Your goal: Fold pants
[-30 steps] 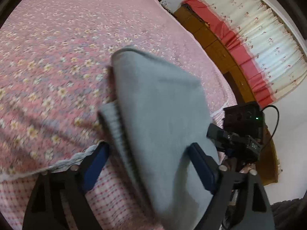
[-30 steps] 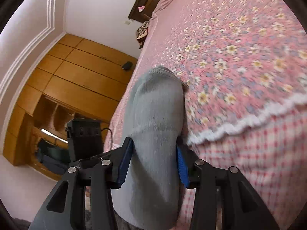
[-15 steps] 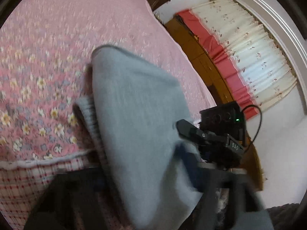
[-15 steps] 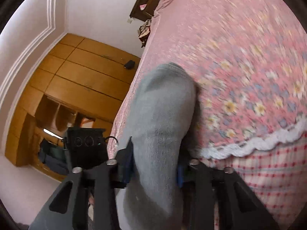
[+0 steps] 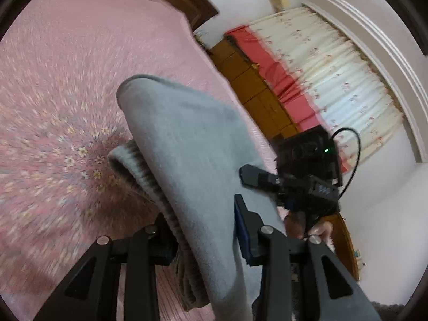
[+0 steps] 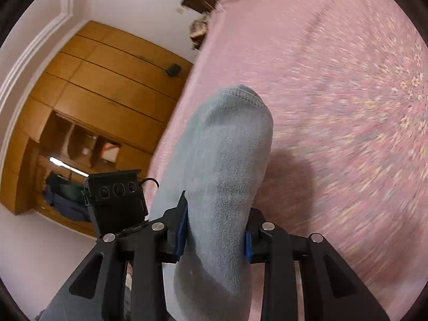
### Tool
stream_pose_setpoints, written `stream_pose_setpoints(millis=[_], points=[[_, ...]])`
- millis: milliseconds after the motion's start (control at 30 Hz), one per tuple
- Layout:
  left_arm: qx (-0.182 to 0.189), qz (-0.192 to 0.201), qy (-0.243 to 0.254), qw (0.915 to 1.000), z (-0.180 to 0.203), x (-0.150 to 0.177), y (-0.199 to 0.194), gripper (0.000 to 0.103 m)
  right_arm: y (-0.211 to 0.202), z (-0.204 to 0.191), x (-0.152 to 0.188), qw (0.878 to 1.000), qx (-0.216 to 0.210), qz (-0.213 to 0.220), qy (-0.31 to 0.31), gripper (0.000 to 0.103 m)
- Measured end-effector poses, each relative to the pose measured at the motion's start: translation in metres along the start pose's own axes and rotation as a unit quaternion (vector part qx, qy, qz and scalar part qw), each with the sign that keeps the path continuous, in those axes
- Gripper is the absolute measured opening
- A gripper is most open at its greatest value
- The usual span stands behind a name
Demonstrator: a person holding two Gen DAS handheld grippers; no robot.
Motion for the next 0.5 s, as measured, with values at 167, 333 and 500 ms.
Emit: stream_pose_setpoints(millis=[167,333,500], points=[[0.0,-0.026,-0.069,0.9972,-0.06,0.009,0.056,0.042,0.015,0.058,0.011,0.995,-0.056,-0.019,0.083,0.034],[-0.04,-0.025,-0.034,0.9983,-0.047,0.009,0.038,0.047,-0.004,0.031,0.021,0.998,0.032,-0.046,0.018,0.041],[-0.123,0.029,0.023,0.9917,-0.024,0.008,-0.023,0.048,-0.053,-0.005,0.033,1.0,0.028,-0.003,0.009,0.042]])
Point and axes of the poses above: each gripper's, at about its wrist camera, not at the fingertips, and y roughly the way its jaws point, z to its right, x to its underside, the point moved 3 cm from there along y, roughly the way its jaws point, and after that the axes turned 3 degrees about -y, right-handed, at the moved point
